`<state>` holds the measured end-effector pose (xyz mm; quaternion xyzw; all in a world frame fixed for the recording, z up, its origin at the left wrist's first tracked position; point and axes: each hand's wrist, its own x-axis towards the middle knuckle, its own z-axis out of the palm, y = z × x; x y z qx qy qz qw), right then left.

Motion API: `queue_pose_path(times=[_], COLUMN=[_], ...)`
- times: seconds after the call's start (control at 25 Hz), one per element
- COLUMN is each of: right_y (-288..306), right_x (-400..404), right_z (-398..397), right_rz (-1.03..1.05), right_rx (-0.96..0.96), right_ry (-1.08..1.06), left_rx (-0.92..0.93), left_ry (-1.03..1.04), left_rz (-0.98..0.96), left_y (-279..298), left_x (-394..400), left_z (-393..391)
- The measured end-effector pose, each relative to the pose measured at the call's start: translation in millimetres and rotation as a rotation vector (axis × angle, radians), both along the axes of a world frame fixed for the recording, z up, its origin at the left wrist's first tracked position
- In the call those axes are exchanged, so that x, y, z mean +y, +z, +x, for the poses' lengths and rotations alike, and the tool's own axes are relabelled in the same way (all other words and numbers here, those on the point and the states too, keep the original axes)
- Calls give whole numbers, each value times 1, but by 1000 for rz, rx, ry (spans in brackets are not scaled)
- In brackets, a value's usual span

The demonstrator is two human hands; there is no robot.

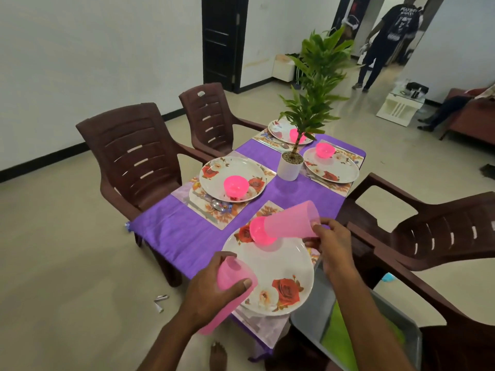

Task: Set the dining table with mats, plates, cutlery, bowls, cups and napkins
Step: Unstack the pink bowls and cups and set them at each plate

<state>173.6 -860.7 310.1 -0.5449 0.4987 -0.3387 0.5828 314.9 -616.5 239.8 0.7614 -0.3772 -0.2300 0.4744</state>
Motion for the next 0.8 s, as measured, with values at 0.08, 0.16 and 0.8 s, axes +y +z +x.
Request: queue_pose_path(times=[0.08, 0.16, 0.8], right_y=[-23, -46, -132], right_x=[-33, -61, -141], right_z=[33, 66, 178], right_rz=[31, 51, 5], right_rx=[-31, 3, 543], right_ry=[-106, -158, -82], left_rx=[9, 10, 161], left_ry=[22, 33, 133], left_rz=[24, 40, 78], left_y=[-2, -1, 2], left_x=[-7, -16, -39], left_z=[26, 52, 150])
